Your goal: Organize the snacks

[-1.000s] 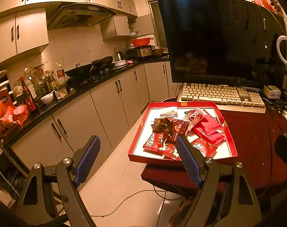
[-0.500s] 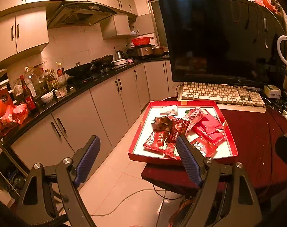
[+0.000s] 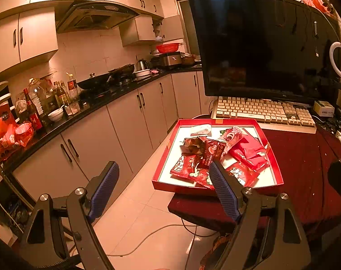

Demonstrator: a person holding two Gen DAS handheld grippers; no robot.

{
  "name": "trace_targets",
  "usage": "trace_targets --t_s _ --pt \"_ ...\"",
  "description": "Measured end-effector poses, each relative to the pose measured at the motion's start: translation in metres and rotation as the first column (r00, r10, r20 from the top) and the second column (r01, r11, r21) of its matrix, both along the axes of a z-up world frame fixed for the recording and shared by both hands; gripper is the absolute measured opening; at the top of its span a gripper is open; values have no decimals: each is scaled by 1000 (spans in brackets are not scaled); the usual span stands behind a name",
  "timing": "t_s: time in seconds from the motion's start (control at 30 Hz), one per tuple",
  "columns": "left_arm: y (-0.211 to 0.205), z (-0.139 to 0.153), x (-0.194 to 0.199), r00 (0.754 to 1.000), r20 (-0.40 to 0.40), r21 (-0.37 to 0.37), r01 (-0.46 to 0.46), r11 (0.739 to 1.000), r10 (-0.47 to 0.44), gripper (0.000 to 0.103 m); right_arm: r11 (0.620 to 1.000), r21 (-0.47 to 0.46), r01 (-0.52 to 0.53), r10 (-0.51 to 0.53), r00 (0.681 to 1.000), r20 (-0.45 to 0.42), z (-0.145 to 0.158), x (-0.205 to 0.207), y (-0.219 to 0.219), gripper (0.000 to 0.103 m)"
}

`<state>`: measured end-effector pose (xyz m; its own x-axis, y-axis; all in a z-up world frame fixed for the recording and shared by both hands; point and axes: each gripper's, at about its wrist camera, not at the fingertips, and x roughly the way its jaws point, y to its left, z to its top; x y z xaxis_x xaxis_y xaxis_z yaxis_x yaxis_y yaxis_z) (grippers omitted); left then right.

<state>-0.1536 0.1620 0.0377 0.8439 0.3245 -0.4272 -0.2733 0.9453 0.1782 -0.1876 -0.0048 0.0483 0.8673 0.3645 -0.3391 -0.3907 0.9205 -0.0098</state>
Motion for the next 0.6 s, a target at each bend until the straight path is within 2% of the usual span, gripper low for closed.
trace_targets --t_s 0.6 --pt "-3 -4 1 1000 -5 -5 -3 1000 3 83 1000 -6 0 0 1000 0 -2 -1 2 86"
